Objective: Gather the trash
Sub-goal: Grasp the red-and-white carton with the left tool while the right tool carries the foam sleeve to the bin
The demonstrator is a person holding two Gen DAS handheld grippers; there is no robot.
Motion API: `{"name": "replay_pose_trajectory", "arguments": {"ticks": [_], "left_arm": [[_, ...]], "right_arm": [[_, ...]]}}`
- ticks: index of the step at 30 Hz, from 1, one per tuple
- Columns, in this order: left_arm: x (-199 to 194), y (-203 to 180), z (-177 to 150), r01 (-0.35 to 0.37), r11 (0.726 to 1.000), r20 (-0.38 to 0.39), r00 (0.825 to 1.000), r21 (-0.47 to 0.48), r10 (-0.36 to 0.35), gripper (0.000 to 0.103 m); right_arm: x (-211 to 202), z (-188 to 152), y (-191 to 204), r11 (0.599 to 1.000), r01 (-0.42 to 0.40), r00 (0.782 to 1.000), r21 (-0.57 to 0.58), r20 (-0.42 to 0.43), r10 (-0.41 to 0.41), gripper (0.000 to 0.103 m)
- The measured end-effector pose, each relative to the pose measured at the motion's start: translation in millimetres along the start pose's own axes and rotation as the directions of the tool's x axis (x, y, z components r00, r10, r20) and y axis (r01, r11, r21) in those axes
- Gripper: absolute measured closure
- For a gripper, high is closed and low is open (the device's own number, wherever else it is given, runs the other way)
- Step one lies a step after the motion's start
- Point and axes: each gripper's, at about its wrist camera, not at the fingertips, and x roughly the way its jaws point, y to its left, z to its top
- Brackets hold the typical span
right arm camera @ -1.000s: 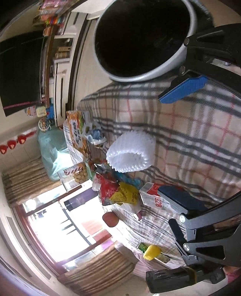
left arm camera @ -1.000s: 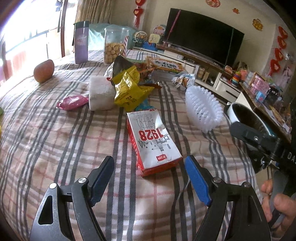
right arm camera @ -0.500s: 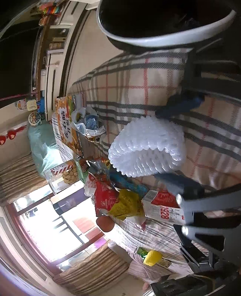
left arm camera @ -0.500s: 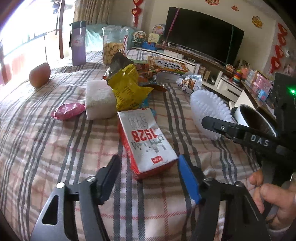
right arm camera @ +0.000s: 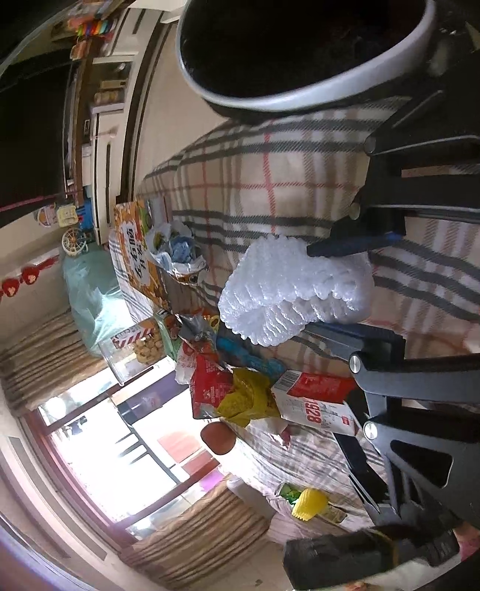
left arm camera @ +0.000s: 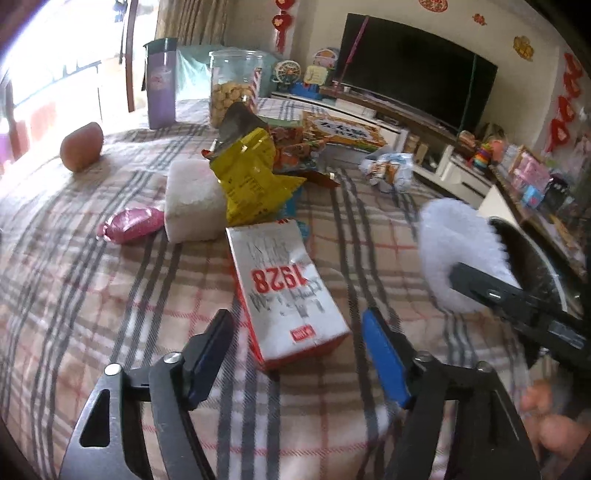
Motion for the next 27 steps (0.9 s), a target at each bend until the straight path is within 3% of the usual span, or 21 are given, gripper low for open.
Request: {"name": "replay_pose_trajectory", "arguments": {"ticks": [5,14,27], "left_arm": [[-1,0,-2,0.017,1.000,0.006,1.000,0.015,-0.017,0.050],[-28,-17,-14,0.107,0.989,0.037,0.993,0.097,-0.111,0.051],[-39,-69,-11,0.224,0.945,0.025,0.971,0.238,-0.237,0.051]], "right_arm": [[-19,-6,-3,1.000,0.001,1.000,0.025,0.024,-0.002,0.071],[-50,-19,-13,0.998,0.019,0.998,0.067,0.065,-0.023,0.071],[-104,-25,-43,0.987,0.085,0.986,0.133,0.135,-0.103,0.071]]}}
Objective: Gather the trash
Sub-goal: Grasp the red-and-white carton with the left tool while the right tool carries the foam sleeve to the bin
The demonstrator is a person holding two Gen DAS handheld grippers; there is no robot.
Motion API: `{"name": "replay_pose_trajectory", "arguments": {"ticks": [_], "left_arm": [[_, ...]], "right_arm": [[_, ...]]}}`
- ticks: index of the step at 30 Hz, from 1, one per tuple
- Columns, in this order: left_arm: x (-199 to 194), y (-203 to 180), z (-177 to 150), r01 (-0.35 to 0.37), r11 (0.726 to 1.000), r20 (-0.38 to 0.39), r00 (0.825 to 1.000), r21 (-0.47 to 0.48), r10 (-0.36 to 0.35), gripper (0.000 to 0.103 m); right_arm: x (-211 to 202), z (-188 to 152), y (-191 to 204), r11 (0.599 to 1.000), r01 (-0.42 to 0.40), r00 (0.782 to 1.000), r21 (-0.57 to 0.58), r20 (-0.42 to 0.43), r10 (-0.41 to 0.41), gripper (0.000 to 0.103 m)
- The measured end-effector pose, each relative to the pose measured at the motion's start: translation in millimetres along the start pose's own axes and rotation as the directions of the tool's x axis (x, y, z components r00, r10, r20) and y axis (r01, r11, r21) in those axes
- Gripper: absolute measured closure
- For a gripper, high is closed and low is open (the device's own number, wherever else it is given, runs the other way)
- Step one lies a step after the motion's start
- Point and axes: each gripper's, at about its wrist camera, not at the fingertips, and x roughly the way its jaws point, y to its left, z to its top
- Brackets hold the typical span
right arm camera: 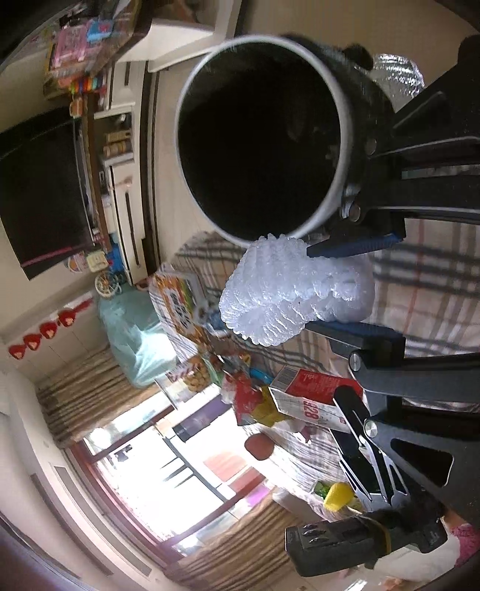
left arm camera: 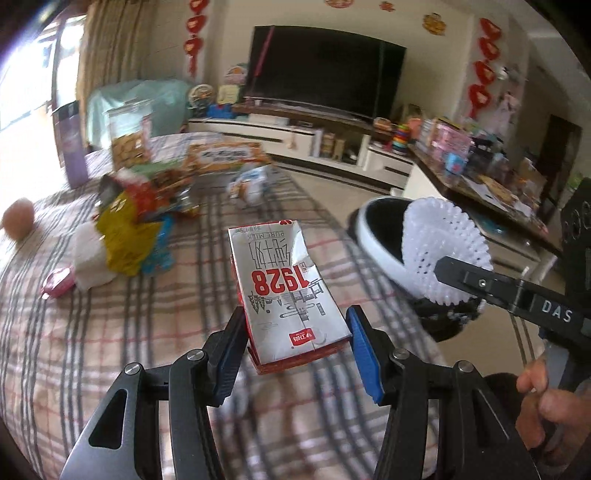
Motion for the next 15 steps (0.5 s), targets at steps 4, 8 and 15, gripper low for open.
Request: {"name": "replay_pose_trajectory", "arguments": {"ticks": [4,8,15], "left_arm": [[5,-11,8,0.028,0.999,0.002,1.000,0.034,-0.028,0.051],[14,-15,15,0.049,0.997,-0.004,0.999,0.055,-0.049,0.051],[35,-35,28,0.082,0.992,-0.018,0.997,0.098,-0.081,0.051]], "right_arm": [[-10,2,-14,0.999,0.025,1.000,0.020,0.018,-0.025,0.071],[-17,4,-26,0.998,0.044,0.998,0.045,0.032,-0.046,0.071],[-26,7,-48,0.994,0.070,0.996,0.081,0.049,-0.074,0.071]]}}
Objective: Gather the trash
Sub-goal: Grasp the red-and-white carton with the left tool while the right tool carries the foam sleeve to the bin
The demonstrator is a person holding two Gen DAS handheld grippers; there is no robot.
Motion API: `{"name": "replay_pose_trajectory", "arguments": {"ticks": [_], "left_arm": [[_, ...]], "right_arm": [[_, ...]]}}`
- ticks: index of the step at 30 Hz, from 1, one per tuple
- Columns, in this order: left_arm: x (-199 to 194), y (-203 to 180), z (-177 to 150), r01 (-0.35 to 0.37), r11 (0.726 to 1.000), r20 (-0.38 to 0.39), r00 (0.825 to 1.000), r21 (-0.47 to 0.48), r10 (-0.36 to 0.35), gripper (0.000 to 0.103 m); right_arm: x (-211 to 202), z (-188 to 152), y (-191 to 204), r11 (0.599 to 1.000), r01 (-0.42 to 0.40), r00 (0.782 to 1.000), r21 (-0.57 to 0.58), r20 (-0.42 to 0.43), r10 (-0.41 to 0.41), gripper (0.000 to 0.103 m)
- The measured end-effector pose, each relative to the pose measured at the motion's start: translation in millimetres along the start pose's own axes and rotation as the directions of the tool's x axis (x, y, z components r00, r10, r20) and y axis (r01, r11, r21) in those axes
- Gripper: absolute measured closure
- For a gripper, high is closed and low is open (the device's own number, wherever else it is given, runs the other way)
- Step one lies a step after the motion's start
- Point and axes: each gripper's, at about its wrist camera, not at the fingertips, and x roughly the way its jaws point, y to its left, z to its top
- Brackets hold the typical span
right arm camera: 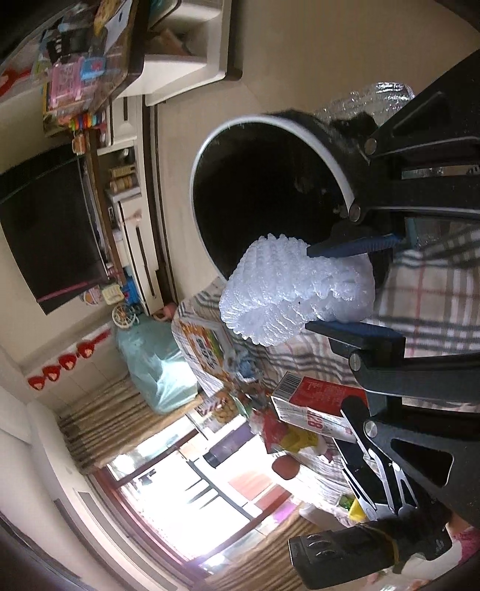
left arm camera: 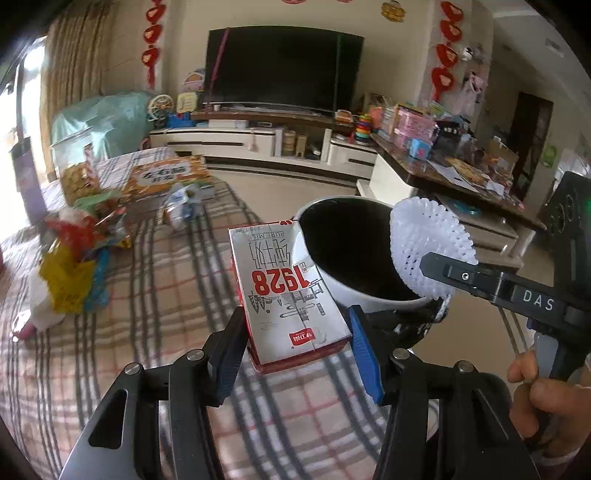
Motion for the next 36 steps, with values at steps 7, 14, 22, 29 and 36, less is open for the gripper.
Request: {"name": "replay_pose_trajectory", "arguments": {"ticks": [7,14,22,29,36], "left_arm": [[20,-16,14,0.039,0.999,-0.009,0.999,0.036,-0.038,0.051],[42,-28,29,0.060,0.997,-0.024,0.998,0.044,-0.059,0.051],[62,-37,45,0.069,0.996,-0.038,0.997,0.061,-0.067,0.050],[76,-44,55,0.085,0.994,-0.056,0.995,0.075,-0.081,0.050],[87,-48,58,0.099,0.993,-0.083,0.992,0.070,-0.093,0.050]], "right_arm": [[-2,7,-18,0.999,0.031,1.000,0.023,0.001,-0.031,0.071],[4,13,-34,0.998,0.047,0.999,0.050,-0.011,-0.047,0.071],[13,21,-45,0.996,0.057,0.998,0.067,-0.034,-0.054,0.071],[21,30,-49,0.996,0.062,0.997,0.063,-0.049,-0.059,0.069],[26,35,-54,0.995,0.074,0.995,0.062,-0.065,-0.070,0.067]]}}
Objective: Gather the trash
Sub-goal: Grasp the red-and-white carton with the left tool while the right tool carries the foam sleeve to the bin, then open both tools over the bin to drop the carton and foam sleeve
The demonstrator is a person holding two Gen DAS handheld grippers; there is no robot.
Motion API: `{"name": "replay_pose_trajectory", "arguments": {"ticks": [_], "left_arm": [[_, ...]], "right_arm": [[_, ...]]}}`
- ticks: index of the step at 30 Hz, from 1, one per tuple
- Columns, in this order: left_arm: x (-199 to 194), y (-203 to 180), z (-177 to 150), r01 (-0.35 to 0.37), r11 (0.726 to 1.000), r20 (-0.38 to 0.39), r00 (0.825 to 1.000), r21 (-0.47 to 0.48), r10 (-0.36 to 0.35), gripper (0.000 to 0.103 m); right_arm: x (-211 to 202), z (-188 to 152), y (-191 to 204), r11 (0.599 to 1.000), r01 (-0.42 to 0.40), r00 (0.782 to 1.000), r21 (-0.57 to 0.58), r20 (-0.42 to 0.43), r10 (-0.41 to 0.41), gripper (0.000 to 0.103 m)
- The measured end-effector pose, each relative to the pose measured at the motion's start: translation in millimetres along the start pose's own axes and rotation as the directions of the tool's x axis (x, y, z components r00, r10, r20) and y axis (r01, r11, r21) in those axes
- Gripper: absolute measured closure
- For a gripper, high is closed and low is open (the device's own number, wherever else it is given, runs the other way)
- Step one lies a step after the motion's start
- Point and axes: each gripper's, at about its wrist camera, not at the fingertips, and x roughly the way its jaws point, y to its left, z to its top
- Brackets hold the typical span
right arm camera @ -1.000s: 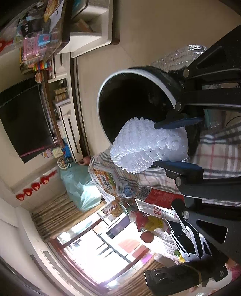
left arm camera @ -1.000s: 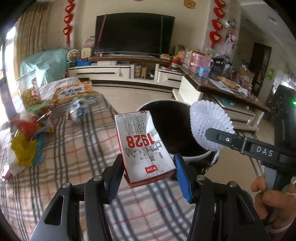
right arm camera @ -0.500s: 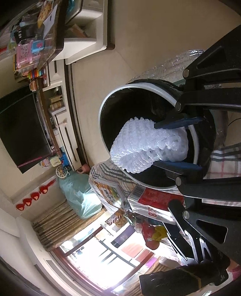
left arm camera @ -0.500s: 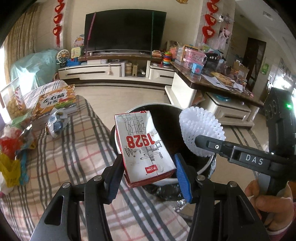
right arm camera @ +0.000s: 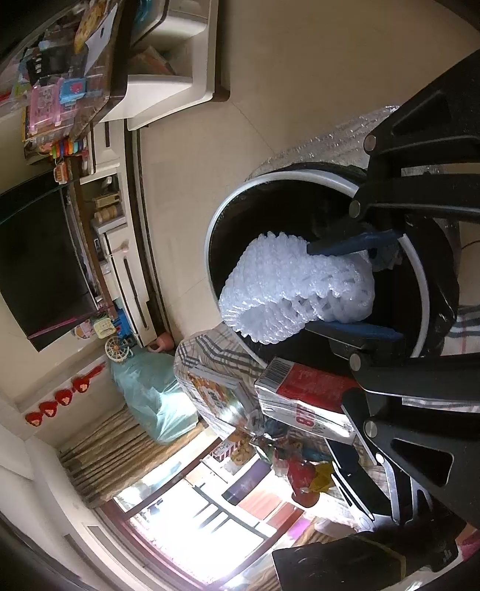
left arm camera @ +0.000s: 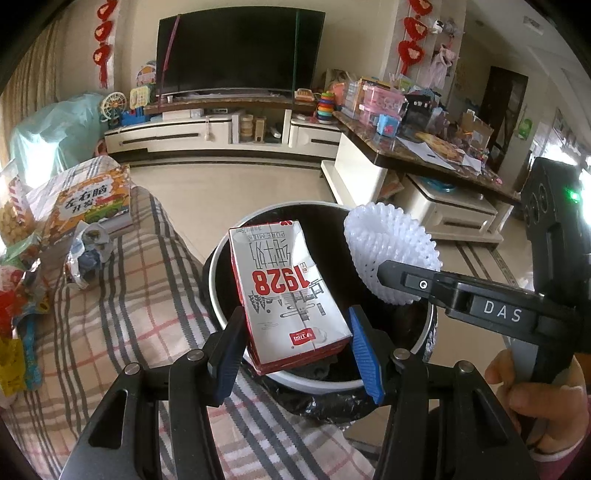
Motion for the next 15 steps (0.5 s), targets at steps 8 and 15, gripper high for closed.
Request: {"name": "replay_pose_trajectory", "arguments": {"ticks": [8,15], "left_arm": [[9,-1,4,0.000,1.000,-0.018,1.000,-0.013,0.000,0.049],[-5,0,-6,-0.007,0.999,0.006,1.000,-0.041,0.007,0.044]], "right_arm": [[2,5,-5,1.000,0.019,1.000,0.012,-0.002,-0.019,0.049],[-5,7,-5,1.000,0.006,1.000,0.028,0.027,-0.007,0.035]]}}
